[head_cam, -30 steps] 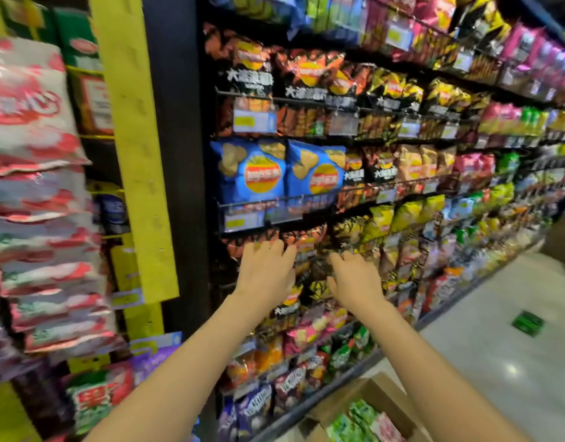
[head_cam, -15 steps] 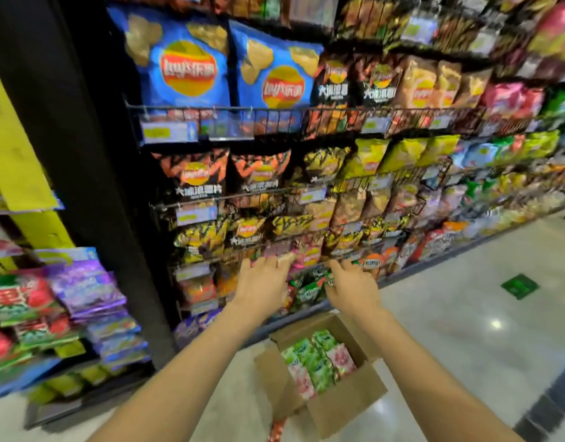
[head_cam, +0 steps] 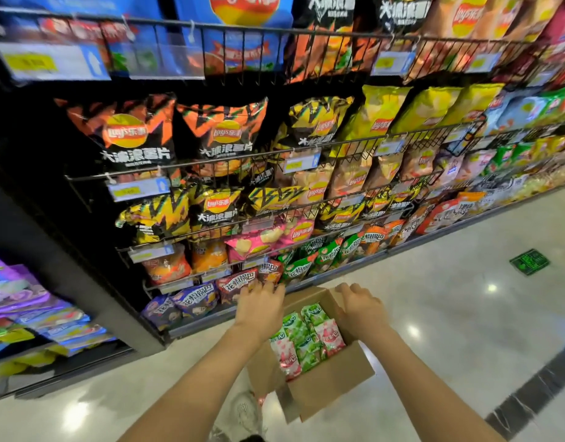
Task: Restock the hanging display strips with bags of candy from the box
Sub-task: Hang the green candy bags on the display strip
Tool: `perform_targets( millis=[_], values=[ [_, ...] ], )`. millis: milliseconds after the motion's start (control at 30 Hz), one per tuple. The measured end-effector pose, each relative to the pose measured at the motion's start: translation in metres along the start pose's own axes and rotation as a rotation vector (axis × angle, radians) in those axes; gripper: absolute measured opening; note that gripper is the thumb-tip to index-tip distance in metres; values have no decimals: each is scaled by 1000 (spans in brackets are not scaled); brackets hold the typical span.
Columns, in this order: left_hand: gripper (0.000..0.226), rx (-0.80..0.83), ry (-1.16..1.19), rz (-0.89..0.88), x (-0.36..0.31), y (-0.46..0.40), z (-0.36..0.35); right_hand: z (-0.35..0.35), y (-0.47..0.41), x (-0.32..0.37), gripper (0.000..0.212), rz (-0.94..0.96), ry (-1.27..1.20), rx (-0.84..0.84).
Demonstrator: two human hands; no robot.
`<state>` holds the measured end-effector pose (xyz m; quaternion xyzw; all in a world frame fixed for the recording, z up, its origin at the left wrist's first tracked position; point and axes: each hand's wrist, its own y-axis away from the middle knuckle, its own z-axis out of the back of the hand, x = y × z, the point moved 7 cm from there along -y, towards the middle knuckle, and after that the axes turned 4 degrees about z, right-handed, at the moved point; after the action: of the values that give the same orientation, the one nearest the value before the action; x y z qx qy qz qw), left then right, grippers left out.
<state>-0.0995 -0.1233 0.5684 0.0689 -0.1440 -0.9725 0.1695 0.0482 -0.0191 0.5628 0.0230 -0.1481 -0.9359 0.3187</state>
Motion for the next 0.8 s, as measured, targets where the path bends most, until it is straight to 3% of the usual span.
perform_targets(
  millis=[200,333,500,633,800],
  values=[
    [34,106,0,25,-18,-63,-28,-23,-47,-40,40,-30,-125,92],
    [42,142,47,62,-31,-91,-47,-41,-69,-72,47,-83,-128,184],
    [49,264,87,210,-48,-112,-100,-79,-91,-111,45,-117,-111,298],
    [50,351,136,313,-67,-125,-142,-124,-114,-138,39,-41,-101,363],
    [43,380,259,467,-82,-139,-197,-179,-147,-168,34,-22,-56,438]
  ],
)
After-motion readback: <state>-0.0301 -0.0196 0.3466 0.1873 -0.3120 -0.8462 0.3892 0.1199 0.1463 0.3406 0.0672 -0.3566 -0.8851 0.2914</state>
